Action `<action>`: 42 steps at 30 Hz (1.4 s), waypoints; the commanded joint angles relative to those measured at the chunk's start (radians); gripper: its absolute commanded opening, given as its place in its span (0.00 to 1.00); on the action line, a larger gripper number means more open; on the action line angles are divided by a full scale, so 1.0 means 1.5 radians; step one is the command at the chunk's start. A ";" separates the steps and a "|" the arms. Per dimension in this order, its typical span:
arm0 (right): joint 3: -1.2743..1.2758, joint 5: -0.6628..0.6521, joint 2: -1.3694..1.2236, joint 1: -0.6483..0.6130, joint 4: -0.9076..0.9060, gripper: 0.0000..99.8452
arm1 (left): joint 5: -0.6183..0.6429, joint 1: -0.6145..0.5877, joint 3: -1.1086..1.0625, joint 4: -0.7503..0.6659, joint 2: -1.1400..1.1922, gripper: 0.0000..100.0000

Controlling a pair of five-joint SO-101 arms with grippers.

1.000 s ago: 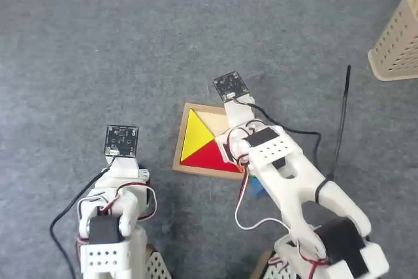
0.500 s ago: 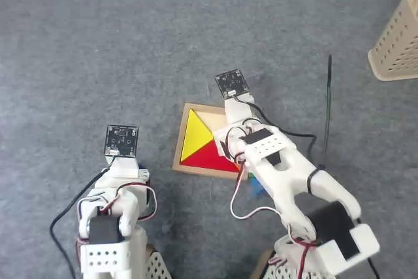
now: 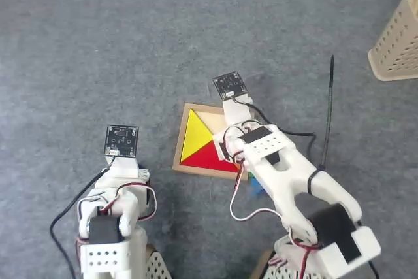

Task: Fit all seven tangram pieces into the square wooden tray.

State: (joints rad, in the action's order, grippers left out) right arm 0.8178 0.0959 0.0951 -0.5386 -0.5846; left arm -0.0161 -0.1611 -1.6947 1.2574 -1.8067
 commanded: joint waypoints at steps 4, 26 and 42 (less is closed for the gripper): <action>0.005 0.006 0.093 0.008 -0.048 0.01 | -0.002 0.003 0.007 0.004 -0.012 0.02; 0.009 -0.113 0.197 0.133 -0.158 0.01 | -0.002 0.003 0.007 0.004 -0.012 0.02; 0.053 -0.260 0.303 0.199 -0.405 0.02 | -0.002 0.003 0.007 0.004 -0.012 0.02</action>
State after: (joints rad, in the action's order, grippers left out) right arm 0.9007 -0.3015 0.4833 -0.2025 -1.1769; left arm -0.0161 -0.1611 -1.6947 1.2574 -1.8067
